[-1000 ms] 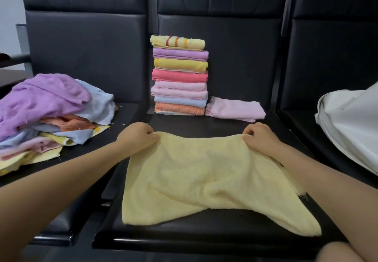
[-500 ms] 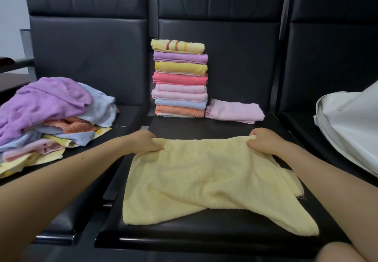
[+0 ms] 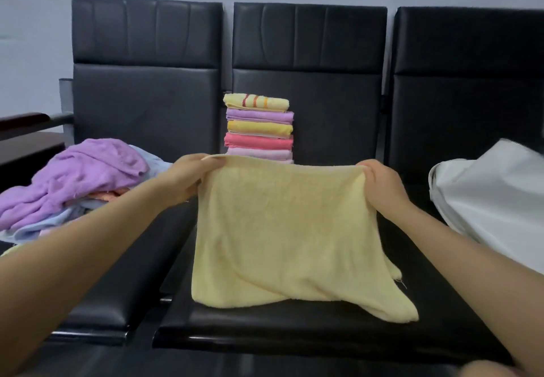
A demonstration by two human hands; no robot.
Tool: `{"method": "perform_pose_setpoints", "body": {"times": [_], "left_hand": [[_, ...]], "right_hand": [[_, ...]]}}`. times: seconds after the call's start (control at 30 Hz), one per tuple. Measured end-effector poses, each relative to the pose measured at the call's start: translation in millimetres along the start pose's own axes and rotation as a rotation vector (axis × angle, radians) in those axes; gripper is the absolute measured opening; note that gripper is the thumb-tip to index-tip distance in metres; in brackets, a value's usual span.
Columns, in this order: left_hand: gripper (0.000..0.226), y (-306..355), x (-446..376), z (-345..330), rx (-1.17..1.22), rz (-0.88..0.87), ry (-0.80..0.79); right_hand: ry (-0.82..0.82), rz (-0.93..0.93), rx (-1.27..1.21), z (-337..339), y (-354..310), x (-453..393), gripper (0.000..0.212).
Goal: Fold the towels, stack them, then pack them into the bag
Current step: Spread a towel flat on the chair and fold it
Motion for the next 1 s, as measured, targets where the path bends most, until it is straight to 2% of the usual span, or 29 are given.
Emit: {"method": "perform_pose_setpoints", "body": {"times": [0.17,0.37,0.5,0.67,0.8,0.9,1.0], "left_hand": [[0.014,78.8,18.4,19.8,0.156,-0.155,0.145],[0.02,146.5,47.1,53.6,0.261,-0.244,0.33],[0.012,178.2,68.7,66.9,0.313,-0.282,0.309],[0.004,189.6,72.0,74.2,0.309,-0.185,0.274],[0.004,153.7,50.6,64.6,0.211,-0.027,0.237],[0.024,102.6,21.5,52.8,-0.048,0.043,0.266],[0.023,49.1,2.4,31.0,-0.279,0.015,0.304]], "right_hand": [[0.156,0.003,-0.277,49.1,-80.2,-27.8,0.027],[0.073,-0.05,-0.636,81.4,-159.3,-27.3,0.018],[0.013,-0.108,-0.799,103.5,-187.1,-30.0,0.025],[-0.041,-0.216,-0.913,112.8,-184.4,-38.2,0.029],[-0.025,-0.316,-0.867,94.7,-146.3,-37.7,0.03],[0.118,-0.381,-0.637,73.7,-96.8,-33.4,0.032],[0.228,-0.36,-0.382,53.5,-45.1,-20.9,0.02]]}}
Point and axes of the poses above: each hand's wrist, its own x-axis away from the middle knuckle, its own z-axis out of the back of the hand, y = z × x, the point moved 5 cm from there along -x, towards the middle knuckle, and after that the axes turned 12 degrees about -x, right-handed, at the moved point
